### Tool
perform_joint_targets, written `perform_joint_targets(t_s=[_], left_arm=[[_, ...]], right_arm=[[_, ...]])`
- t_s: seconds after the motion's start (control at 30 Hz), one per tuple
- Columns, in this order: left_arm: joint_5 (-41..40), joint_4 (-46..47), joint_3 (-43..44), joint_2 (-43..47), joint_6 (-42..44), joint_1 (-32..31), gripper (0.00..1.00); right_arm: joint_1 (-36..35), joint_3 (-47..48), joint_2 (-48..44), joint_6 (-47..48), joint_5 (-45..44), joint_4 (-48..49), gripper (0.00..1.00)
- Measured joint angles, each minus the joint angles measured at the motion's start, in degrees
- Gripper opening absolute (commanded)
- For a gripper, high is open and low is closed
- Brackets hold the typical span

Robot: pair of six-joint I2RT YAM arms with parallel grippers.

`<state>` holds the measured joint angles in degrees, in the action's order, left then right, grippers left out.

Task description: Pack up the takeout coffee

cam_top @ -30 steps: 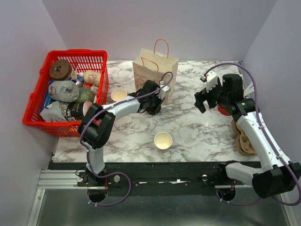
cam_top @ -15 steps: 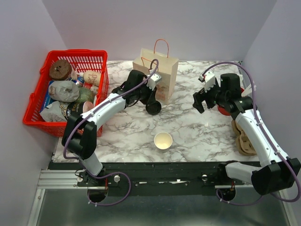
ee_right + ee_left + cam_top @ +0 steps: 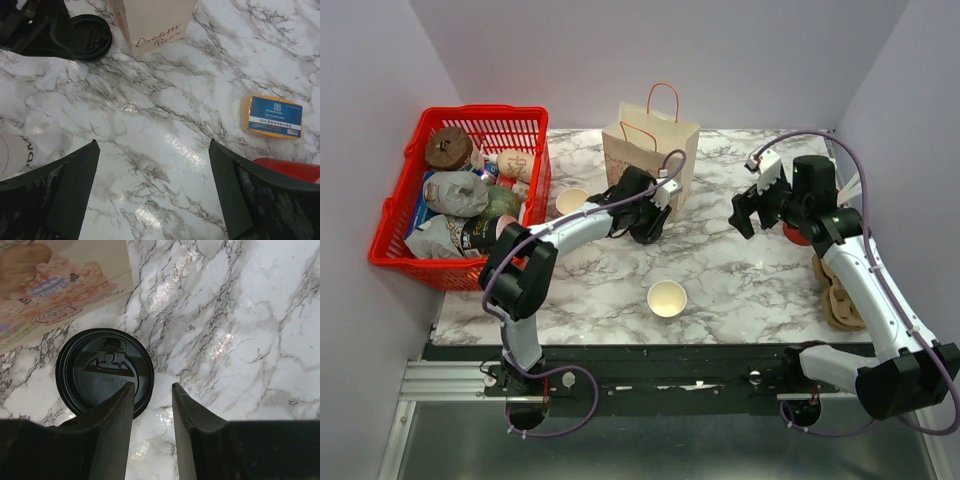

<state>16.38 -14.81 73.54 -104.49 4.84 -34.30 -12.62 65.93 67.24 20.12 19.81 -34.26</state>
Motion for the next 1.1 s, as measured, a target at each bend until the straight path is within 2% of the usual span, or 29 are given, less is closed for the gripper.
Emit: perform_joint_targets(t_s=[0.17,0.47,1.1], left_arm=[[-3.3,-0.1,2.7,-4.0,-0.3,-1.7,0.42],[-7.3,-0.4,6.6,-7.4,-0.6,-2.6,0.39],[-8.2,-1.4,7.1,-8.5,-1.3,-3.5,0.25]], right_arm=[[0.0,-3.0,-3.4,-0.2,0.0,0.4,0.99],[0.4,-3.9,-3.8,-0.2,0.0,0.5,0.99],[0.4,-4.5,-3.0,-0.1,0.0,1.6,1.00]])
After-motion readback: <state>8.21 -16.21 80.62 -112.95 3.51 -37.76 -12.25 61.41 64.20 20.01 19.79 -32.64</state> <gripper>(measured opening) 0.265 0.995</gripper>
